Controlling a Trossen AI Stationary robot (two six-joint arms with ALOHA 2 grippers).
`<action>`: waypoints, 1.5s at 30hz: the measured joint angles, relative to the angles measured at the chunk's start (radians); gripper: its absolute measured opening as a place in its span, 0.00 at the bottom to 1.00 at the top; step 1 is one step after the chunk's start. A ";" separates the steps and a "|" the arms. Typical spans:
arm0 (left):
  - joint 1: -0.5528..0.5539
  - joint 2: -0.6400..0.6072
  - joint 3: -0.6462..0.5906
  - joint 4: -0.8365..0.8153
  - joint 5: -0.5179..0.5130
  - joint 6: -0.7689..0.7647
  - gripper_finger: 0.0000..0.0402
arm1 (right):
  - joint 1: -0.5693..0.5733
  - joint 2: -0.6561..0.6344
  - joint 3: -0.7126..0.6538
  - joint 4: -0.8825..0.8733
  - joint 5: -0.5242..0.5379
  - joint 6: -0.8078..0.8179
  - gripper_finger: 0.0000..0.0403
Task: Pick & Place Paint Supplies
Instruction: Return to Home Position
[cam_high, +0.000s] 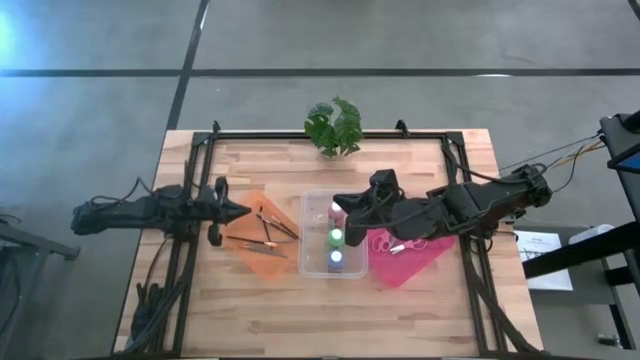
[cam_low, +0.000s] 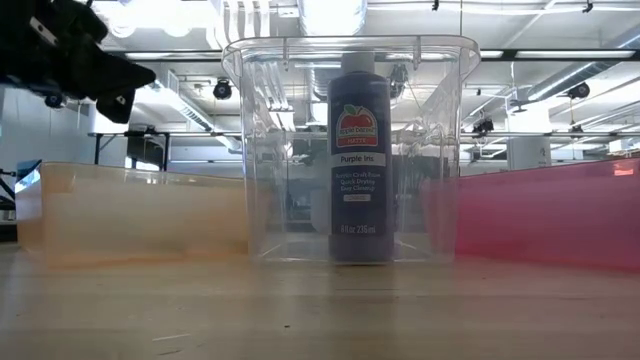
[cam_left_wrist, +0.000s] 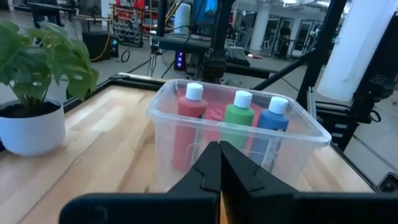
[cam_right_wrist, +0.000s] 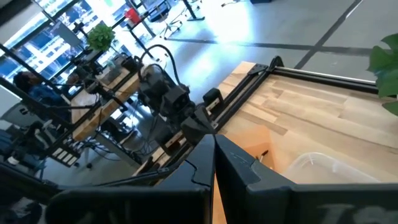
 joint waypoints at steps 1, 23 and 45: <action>0.000 -0.022 -0.014 -0.003 0.000 -0.001 0.01 | 0.000 0.000 0.000 0.002 0.000 0.002 0.02; 0.000 -0.099 -0.048 -0.193 -0.042 0.055 0.01 | 0.000 0.001 0.000 0.048 0.018 -0.013 0.02; 0.000 -0.094 -0.041 -0.233 -0.042 -0.080 0.10 | -0.055 0.004 -0.141 0.296 -0.450 -0.473 0.02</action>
